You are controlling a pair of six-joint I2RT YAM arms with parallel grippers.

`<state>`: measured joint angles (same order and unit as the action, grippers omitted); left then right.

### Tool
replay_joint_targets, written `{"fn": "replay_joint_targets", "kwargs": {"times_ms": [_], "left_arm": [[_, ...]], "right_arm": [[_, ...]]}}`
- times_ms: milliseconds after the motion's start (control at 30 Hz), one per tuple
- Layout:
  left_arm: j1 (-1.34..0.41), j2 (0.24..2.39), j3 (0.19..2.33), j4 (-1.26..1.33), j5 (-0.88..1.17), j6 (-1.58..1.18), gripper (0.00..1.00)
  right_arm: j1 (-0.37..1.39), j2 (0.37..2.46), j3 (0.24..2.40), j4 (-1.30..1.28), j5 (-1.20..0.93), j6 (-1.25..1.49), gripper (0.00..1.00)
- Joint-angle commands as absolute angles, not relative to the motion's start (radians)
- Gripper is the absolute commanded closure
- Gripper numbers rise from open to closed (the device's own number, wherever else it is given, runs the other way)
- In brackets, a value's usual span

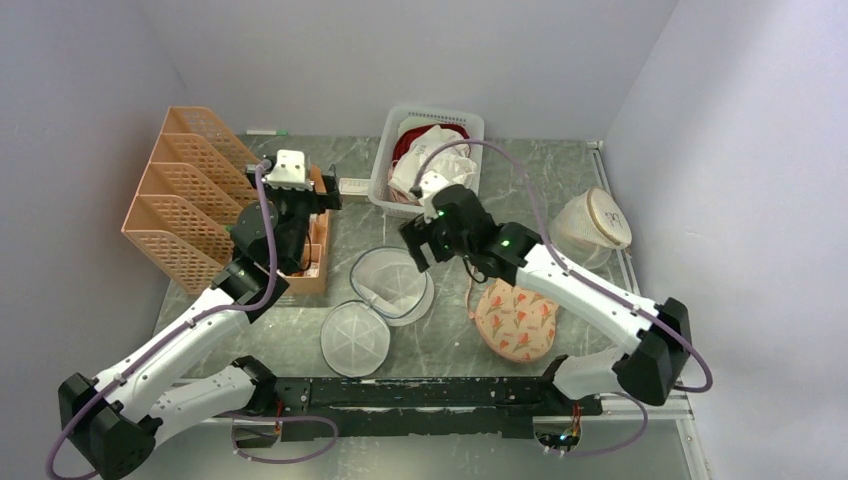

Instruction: Unzip the laundry bag and remove the bra

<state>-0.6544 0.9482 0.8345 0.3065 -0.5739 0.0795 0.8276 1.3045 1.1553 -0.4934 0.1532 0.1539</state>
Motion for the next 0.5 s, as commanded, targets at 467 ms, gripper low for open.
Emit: {"fn": "replay_joint_targets", "kwargs": {"times_ms": [467], "left_arm": [[-0.634, 0.875, 0.757, 0.541, -0.721, 0.245, 0.01]], "right_arm": [[0.950, 1.692, 1.446, -0.571, 0.145, -0.153, 0.26]]}}
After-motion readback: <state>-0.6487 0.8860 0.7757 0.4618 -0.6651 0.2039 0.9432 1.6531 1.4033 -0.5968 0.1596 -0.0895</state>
